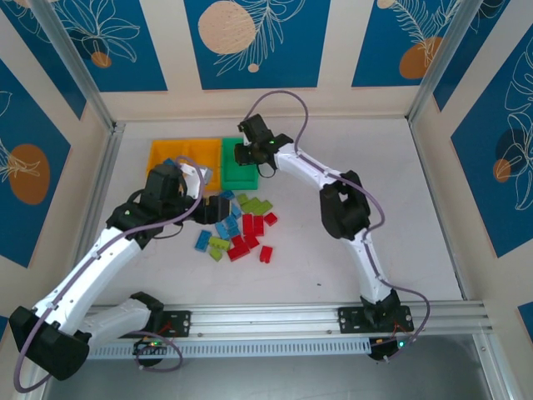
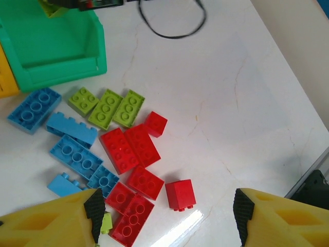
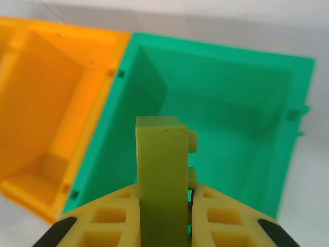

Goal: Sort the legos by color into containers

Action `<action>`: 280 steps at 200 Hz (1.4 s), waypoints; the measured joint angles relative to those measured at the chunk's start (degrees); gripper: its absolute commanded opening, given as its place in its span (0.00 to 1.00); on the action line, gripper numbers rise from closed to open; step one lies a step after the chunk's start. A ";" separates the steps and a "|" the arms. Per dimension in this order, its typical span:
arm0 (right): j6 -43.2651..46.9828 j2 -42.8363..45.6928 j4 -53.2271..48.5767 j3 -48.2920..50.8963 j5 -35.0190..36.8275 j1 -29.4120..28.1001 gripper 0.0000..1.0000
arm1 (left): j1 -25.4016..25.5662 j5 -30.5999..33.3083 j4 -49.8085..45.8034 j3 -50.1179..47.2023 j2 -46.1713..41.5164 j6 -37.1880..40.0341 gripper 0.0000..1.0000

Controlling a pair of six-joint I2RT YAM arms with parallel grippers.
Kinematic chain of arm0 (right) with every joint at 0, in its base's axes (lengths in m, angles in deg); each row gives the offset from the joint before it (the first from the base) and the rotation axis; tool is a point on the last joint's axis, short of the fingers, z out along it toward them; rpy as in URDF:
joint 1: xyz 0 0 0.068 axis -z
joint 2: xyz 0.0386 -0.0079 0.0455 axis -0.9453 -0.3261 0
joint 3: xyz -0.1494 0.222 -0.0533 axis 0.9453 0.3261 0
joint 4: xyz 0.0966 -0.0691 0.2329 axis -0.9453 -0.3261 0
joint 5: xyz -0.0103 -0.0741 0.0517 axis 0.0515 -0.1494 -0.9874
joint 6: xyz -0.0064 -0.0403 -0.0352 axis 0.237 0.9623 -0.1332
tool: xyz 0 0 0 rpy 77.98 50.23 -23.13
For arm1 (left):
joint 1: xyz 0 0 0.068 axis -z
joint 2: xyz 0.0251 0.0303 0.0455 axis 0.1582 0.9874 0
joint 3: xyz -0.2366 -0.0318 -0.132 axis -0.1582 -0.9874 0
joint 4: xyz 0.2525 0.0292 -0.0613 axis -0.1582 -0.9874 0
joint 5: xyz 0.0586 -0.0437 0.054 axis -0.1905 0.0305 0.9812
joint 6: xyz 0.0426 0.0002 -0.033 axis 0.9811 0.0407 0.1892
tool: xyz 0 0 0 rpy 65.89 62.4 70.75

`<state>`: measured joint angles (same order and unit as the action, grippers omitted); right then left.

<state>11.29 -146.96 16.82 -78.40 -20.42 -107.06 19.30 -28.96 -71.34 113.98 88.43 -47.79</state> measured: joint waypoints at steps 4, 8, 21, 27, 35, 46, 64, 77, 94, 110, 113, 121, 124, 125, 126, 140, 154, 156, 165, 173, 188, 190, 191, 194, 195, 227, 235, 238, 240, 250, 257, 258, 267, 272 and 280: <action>0.09 -1.18 -0.59 -1.38 -0.31 0.00 0.22 | 0.22 0.07 0.07 -0.28 -0.02 -0.26 0.68; 0.11 -2.67 -1.53 -3.28 -0.57 0.00 0.24 | 0.46 0.17 0.15 -0.55 -0.04 -0.66 0.68; 0.20 -6.47 -3.61 -8.39 -1.42 0.00 0.28 | 1.25 0.39 0.31 -1.57 -0.17 -1.68 0.68; 0.33 -7.93 -4.63 -10.69 -1.81 0.00 0.31 | 1.57 0.59 0.33 -2.03 -0.20 -2.19 0.68; 0.42 -9.33 -5.84 -13.05 -2.14 0.00 0.33 | 1.92 0.90 0.44 -2.54 -0.20 -2.80 0.68; 0.39 -10.16 -7.15 -15.37 -2.54 0.00 0.36 | 2.29 1.40 0.46 -3.17 -0.13 -3.72 0.68; 0.50 -10.23 -9.01 -17.49 -3.13 0.11 0.39 | 2.62 1.88 0.39 -3.45 0.50 -4.98 0.68; 0.50 -9.94 -9.38 -18.14 -3.39 0.26 0.39 | 2.80 2.34 0.42 -3.45 1.05 -5.44 0.68; 0.48 -8.55 -11.13 -17.81 -3.82 0.57 0.39 | 3.08 2.89 0.44 -3.43 1.88 -6.10 0.68; 0.28 -4.81 -12.00 -14.32 -4.35 1.09 0.39 | 4.04 4.37 0.42 -3.19 3.50 -7.15 0.65; 0.17 -3.61 -12.00 -13.07 -4.42 1.27 0.39 | 4.39 4.81 0.44 -3.10 3.98 -7.76 0.65; -0.15 -0.02 -12.07 -9.22 -4.68 1.70 0.39 | 5.55 6.21 0.46 -2.75 5.40 -8.66 0.64; -0.17 1.33 -12.09 -7.69 -4.70 1.86 0.40 | 6.08 6.69 0.44 -2.56 5.90 -8.76 0.64; -0.22 1.75 -12.11 -7.30 -4.68 1.92 0.40 | 6.38 6.86 0.44 -2.47 6.27 -9.05 0.64; -0.39 2.62 -12.04 -6.40 -4.66 2.03 0.40 | 6.51 7.02 0.44 -2.40 6.47 -9.22 0.64; -1.36 11.41 -11.37 2.80 -4.61 3.13 0.41 | 9.99 10.03 0.48 -0.72 10.49 -11.13 0.64; -2.62 21.62 -10.34 12.59 -4.04 4.63 0.44 | 14.14 13.18 0.57 1.79 15.39 -12.52 0.64; -2.54 22.64 -10.29 13.55 -4.00 4.79 0.44 | 14.86 13.73 0.57 2.29 16.15 -12.66 0.64; -3.39 29.11 -9.92 19.12 -3.08 5.88 0.45 | 17.57 15.32 0.85 4.26 19.67 -12.66 0.63; -4.13 34.75 -9.35 23.89 -2.08 6.84 0.47 | 20.04 16.96 1.03 6.45 23.37 -12.46 0.62; -5.05 43.91 -8.39 32.02 -0.22 8.96 0.49 | 22.97 19.37 1.29 10.64 29.73 -11.23 0.59; -5.05 44.92 -8.37 33.09 -0.15 9.18 0.49 | 23.23 19.61 1.27 11.30 30.56 -10.91 0.58; -5.09 45.29 -8.37 33.42 -0.07 9.27 0.49 | 23.32 19.69 1.29 11.50 30.88 -10.84 0.58; -5.29 46.80 -8.33 34.75 0.44 9.75 0.49 | 23.67 19.98 1.31 12.28 32.13 -10.73 0.58; -5.35 47.41 -8.26 35.39 0.42 9.92 0.49 | 23.80 20.11 1.29 12.68 32.63 -10.49 0.57; -6.34 58.40 -9.16 47.74 2.71 13.57 0.54 | 24.35 24.30 -0.28 20.74 43.67 -4.44 0.55; -6.54 59.93 -9.16 49.79 2.86 14.36 0.55 | 24.11 25.46 -1.25 22.73 46.12 -2.49 0.55; -6.62 60.41 -9.18 50.49 2.93 14.64 0.55 | 24.09 25.81 -1.73 23.54 46.95 -1.79 0.55; -6.69 60.83 -9.29 50.99 2.95 14.86 0.55 | 23.98 26.14 -2.03 24.13 47.69 -1.38 0.55; -7.08 62.23 -9.57 52.76 2.93 15.85 0.55 | 23.63 27.08 -3.52 26.93 50.84 0.92 0.55; -7.15 63.06 -9.77 53.59 2.93 16.44 0.55 | 23.17 27.47 -4.26 28.70 53.11 2.49 0.55; -7.17 63.12 -9.79 53.66 2.93 16.48 0.55 | 23.12 27.45 -4.33 28.85 53.31 2.62 0.55; -7.30 63.82 -9.97 54.10 2.93 17.09 0.55 | 22.43 27.43 -5.22 30.51 55.69 4.24 0.55; -7.32 64.00 -10.01 54.18 2.93 17.29 0.55 | 22.08 27.43 -5.53 31.10 56.72 5.11 0.55; -7.32 64.26 -9.97 54.18 2.91 17.51 0.55 | 21.51 27.41 -6.05 31.67 58.12 6.16 0.53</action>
<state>3.97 -82.70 6.85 -24.21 -17.51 -89.55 40.81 -1.55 -77.40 145.65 146.55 -41.62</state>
